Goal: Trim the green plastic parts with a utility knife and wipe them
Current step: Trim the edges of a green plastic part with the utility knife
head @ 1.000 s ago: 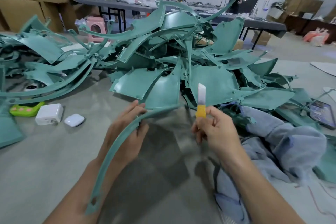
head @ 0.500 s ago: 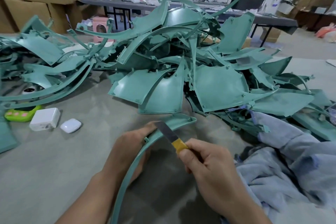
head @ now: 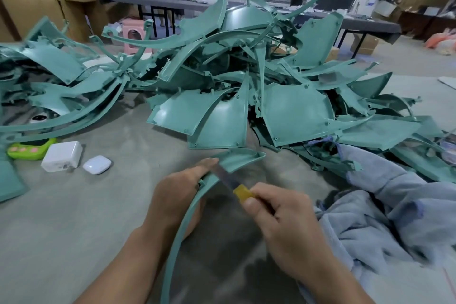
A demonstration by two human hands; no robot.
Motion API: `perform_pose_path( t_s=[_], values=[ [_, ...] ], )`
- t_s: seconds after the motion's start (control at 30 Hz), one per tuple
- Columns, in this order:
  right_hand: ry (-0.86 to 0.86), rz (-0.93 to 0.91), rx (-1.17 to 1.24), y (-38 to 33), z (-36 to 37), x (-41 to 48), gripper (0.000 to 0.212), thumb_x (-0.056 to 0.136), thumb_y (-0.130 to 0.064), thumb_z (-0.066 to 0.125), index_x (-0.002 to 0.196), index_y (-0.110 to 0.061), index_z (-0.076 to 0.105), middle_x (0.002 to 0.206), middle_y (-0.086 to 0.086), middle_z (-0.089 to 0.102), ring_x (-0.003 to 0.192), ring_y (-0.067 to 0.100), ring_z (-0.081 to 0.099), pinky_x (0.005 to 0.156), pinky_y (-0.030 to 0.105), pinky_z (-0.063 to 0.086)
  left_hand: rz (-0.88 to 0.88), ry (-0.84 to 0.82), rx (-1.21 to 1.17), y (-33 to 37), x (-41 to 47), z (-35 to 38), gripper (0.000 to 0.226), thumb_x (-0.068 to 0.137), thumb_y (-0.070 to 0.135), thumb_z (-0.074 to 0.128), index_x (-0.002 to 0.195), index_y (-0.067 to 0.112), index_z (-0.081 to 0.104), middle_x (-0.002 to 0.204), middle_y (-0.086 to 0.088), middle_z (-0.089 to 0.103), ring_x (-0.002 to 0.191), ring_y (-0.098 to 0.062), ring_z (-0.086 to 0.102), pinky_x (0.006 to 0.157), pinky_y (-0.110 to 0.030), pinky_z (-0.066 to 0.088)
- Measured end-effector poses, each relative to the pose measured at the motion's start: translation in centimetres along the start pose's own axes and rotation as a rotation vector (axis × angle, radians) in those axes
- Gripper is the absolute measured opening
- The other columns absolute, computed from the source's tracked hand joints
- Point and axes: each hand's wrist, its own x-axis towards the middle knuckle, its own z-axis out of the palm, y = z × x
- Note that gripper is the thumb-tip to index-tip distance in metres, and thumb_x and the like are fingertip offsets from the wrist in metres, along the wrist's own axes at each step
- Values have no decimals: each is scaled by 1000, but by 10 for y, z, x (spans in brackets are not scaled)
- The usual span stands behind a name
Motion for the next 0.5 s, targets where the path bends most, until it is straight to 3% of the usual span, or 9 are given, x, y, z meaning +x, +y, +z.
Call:
perform_pose_path(
  t_s=[0.07,0.13,0.2,0.27,0.37,0.4,0.5],
  values=[
    [24,48,-85,7,0,3,29,96,-32,60,69,-26,53,58,-8,51,56,10,45,53,26,32,-19,-6,-8,2,-1,-2,51,90,23,60,140,30,62,136,9,66,118,-22,67,101,-32,52],
    [194,216,-225,17,-8,14,29,97,-28,61,71,-17,60,56,-3,53,59,16,49,57,35,32,-34,1,6,5,-1,-4,54,87,26,58,140,31,61,137,11,65,119,-23,67,102,-34,52],
    [345,310,-208,22,-17,18,29,97,-26,61,69,-15,62,55,-4,54,59,18,49,57,35,33,-38,15,25,7,-2,-5,55,86,20,60,140,31,62,135,10,66,115,-25,68,100,-36,54],
    [306,188,-54,18,-17,14,29,96,-24,63,67,-20,58,55,-8,52,55,12,46,54,26,34,-33,25,44,9,-2,-4,57,85,11,67,139,29,63,131,8,69,111,-25,70,96,-34,55],
    [16,12,26,4,-2,3,25,94,-31,60,70,-28,54,57,-10,49,54,6,43,51,24,31,-9,27,82,10,-2,-5,55,82,17,62,135,32,65,121,5,75,101,-30,73,84,-35,58],
    [12,33,-33,6,0,4,27,94,-32,59,68,-28,52,56,-10,49,54,7,44,51,25,31,-2,30,90,10,-2,-6,55,82,17,63,135,32,66,120,5,75,100,-30,72,83,-35,57],
    [255,298,-259,24,-13,20,34,98,-28,59,67,-15,52,53,-4,49,52,12,43,51,31,30,2,39,87,12,-1,-5,55,85,16,69,137,32,65,128,9,71,105,-28,71,88,-35,57]
  ],
)
